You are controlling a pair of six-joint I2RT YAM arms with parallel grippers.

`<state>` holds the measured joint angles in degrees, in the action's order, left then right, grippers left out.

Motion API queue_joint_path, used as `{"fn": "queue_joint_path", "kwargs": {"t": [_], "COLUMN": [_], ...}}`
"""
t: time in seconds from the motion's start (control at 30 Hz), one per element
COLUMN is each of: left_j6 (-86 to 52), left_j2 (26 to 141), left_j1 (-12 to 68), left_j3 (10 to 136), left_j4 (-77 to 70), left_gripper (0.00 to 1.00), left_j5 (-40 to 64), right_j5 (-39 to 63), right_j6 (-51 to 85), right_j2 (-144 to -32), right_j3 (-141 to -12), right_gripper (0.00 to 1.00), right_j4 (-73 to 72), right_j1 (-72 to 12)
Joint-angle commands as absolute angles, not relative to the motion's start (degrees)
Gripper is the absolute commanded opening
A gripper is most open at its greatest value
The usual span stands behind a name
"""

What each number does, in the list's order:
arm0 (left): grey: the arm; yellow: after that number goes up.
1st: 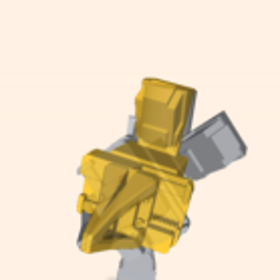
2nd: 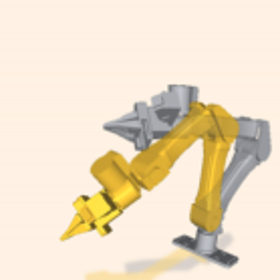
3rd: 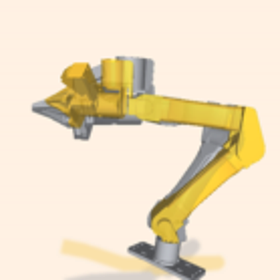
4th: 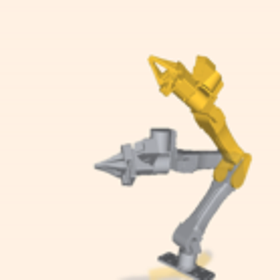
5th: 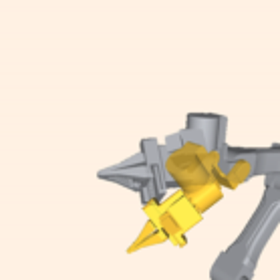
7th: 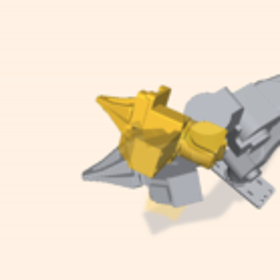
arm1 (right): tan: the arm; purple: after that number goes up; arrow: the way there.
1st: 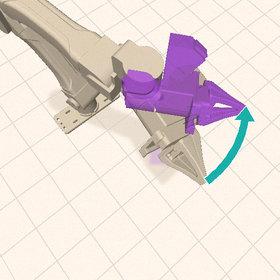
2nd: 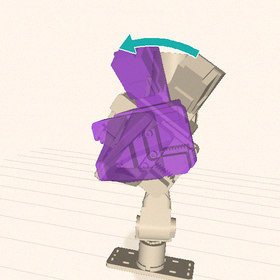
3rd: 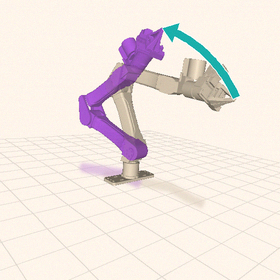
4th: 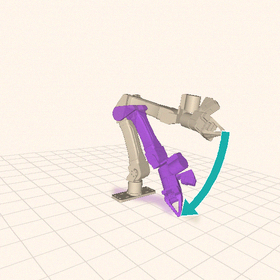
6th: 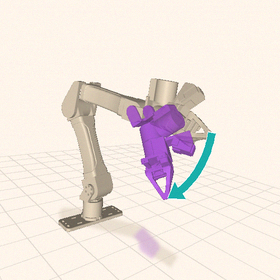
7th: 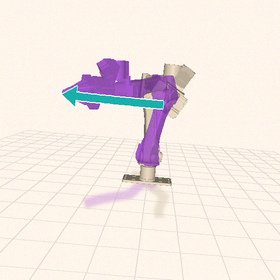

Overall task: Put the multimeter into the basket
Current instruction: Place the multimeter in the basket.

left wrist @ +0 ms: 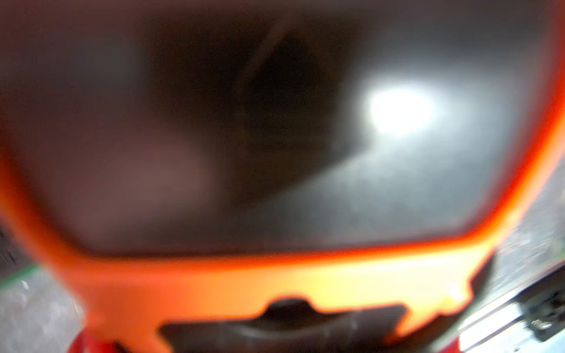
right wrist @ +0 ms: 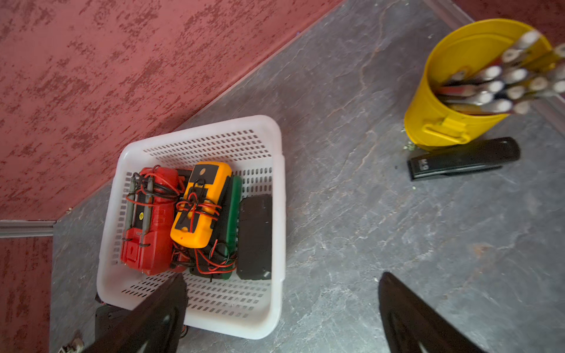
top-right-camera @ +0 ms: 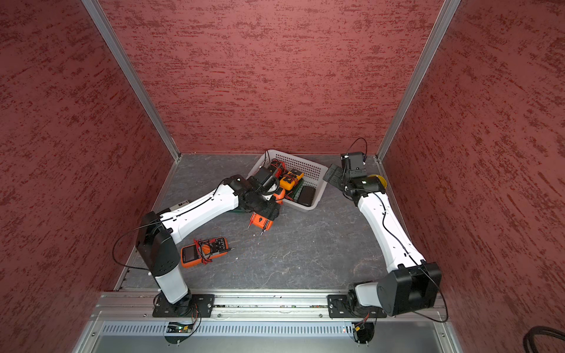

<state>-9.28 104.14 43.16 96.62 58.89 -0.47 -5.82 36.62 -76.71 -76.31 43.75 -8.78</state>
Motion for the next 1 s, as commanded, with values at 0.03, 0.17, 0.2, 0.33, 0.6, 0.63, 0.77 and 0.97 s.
{"fn": "queue_joint_path", "kwargs": {"t": [0.03, 0.17, 0.2, 0.33, 0.6, 0.63, 0.77, 0.97], "left_j6": [-5.7, -5.0, -5.0, -5.0, -5.4, -5.4, -5.7, -5.9], "left_j2": [109.3, 117.0, 119.3, 127.8, 133.9, 134.7, 137.1, 139.9], "left_j1": [42.4, 41.8, 41.7, 41.6, 41.7, 41.9, 42.8, 44.5], "left_j3": [107.7, 120.2, 123.7, 136.3, 139.5, 139.5, 140.1, 141.4], "left_j4": [57.5, 56.6, 56.5, 55.3, 43.1, 41.6, 37.4, 36.4], "left_gripper": [0.09, 0.09, 0.09, 0.09, 0.11, 0.11, 0.11, 0.12], "left_j5": [1.7, 2.2, 2.4, 2.3, 1.8, 1.1, 0.4, 0.0], "right_j5": [-7.2, -6.9, -6.9, -6.3, -6.6, -6.7, -5.8, -5.0], "right_j6": [37.9, 39.1, 39.2, 39.1, 37.7, 37.9, 38.7, 38.5], "right_j2": [-73.3, -70.8, -70.3, -69.1, -69.2, -69.3, -69.8, -70.2], "right_j3": [-73.0, -69.8, -69.2, -67.8, -67.4, -67.5, -67.7, -68.5], "right_gripper": [0.99, 0.99, 0.99, 0.99, 0.99, 0.99, 0.99, 0.99], "right_j4": [43.1, 41.4, 41.1, 40.0, 39.9, 40.1, 40.3, 40.5], "right_j1": [-7.0, -6.2, -6.2, -6.1, -6.2, -6.1, -6.2, -6.1]}}
